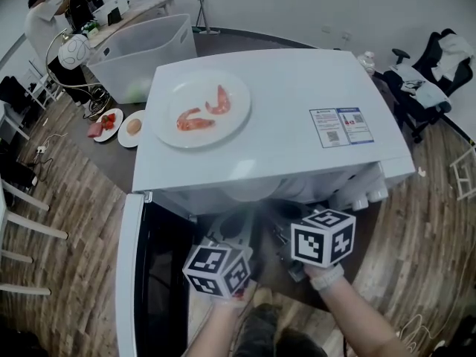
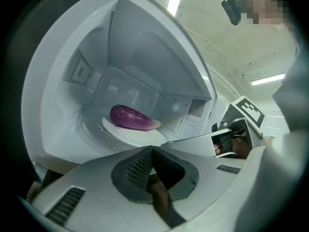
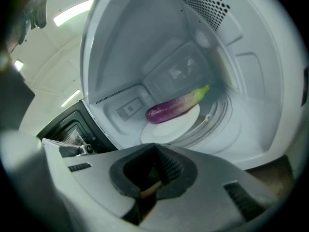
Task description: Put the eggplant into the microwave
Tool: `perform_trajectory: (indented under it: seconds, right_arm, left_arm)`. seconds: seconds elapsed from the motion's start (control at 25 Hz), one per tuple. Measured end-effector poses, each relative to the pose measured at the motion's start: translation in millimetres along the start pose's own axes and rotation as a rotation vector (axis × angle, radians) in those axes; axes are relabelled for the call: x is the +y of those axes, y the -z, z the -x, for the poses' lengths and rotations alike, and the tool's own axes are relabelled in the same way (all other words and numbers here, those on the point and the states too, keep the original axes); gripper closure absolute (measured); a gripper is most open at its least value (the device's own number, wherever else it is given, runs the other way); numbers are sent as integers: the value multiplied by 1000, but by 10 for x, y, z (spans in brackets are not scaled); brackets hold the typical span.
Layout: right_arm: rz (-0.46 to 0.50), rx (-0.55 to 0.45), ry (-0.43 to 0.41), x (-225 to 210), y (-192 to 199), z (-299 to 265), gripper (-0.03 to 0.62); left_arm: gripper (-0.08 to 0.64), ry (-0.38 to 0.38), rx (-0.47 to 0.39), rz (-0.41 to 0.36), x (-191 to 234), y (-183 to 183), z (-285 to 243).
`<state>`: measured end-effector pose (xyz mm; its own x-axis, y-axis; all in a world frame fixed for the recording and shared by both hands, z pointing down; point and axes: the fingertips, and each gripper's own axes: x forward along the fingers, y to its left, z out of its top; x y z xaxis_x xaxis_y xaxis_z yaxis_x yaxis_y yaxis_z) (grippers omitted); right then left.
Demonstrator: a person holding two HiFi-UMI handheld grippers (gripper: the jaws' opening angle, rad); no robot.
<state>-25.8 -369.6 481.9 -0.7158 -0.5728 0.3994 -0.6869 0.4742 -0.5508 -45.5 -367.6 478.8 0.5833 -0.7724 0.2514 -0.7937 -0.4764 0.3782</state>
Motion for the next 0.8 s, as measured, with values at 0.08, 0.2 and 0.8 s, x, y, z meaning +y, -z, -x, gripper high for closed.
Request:
perform_trajectory:
  seconds: [0.08,0.2,0.8]
  right_arm:
    - [8,4,-1,5,7,7,586]
    - [50,8,-2,32,35,39,588]
    - [73,-85,-81,239,257,409,588]
  left_arm:
    - [560,3,1,6,-5,-1,-5]
    - [560,2,-4,9,-14,21,2]
    - [560,16,-84,8,-342,113,320]
